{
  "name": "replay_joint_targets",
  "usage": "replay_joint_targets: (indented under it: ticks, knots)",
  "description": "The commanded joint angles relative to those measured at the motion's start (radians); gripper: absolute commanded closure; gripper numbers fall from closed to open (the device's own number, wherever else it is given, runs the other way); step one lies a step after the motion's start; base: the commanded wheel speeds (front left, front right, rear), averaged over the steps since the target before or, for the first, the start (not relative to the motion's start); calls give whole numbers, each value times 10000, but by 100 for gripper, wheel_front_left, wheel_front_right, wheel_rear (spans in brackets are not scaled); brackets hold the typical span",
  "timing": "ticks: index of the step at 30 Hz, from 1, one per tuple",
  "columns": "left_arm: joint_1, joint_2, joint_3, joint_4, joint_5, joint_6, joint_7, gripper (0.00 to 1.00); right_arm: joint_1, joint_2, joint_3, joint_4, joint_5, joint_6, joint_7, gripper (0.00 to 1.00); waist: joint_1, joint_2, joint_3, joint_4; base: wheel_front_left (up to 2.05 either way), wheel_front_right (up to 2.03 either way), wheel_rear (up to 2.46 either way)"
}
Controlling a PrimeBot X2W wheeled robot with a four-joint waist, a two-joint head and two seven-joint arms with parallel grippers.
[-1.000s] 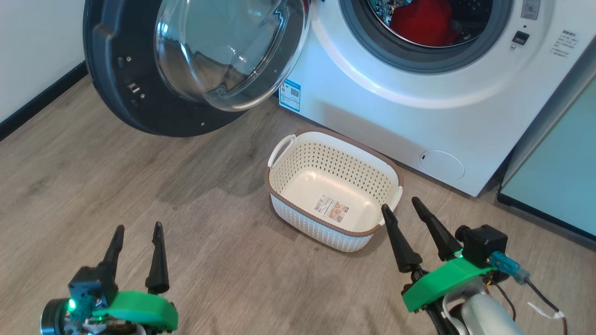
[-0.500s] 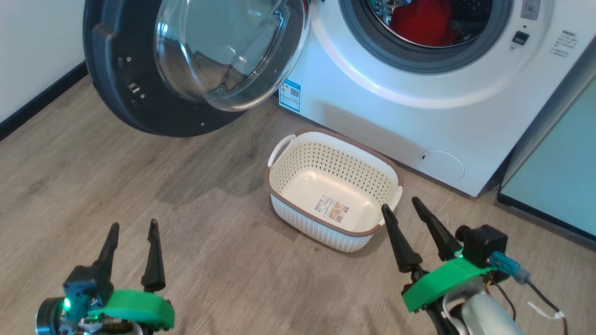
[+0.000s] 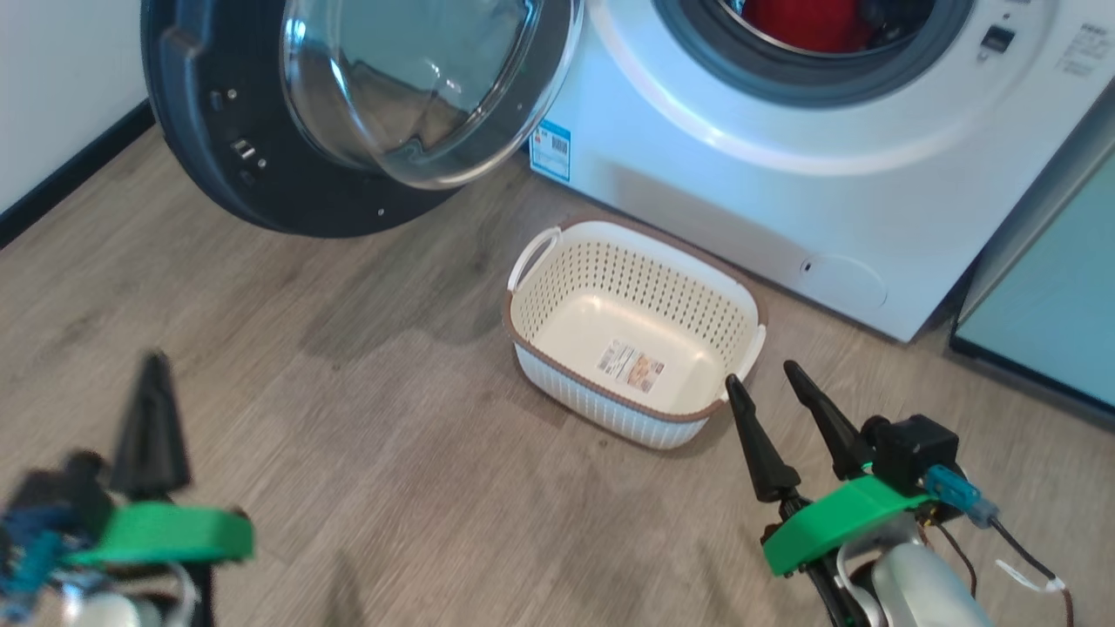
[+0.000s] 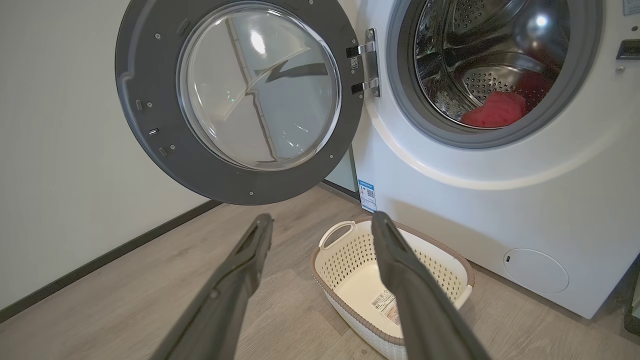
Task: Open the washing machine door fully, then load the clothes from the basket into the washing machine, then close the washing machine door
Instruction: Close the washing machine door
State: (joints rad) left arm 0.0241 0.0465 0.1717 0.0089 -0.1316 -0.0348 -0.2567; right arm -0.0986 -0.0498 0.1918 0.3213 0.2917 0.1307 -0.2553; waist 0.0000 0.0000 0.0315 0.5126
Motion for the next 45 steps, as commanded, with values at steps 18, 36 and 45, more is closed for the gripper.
replay_joint_targets:
  ticks: [18, 36, 45]
  knots:
    - [-5508, 3013, 3684, 1584, -1448, -899, -51, 100, -1519, -363, 494, -526, -1419, 0, -65, 0, 0, 0, 2405, -809, 0, 0, 0]
    - [-10339, 4891, 6682, 9837, -4177, -766, 725, 100, -1878, -1009, 781, -625, -1490, 0, -42, 0, 0, 0, 3620, -1908, 0, 0, 0]
    - [-11834, 5418, 8184, 11964, -6054, -319, 2187, 100, -2015, -1065, 854, -746, -1459, 0, -14, 0, 0, 0, 4010, -2145, 0, 0, 0]
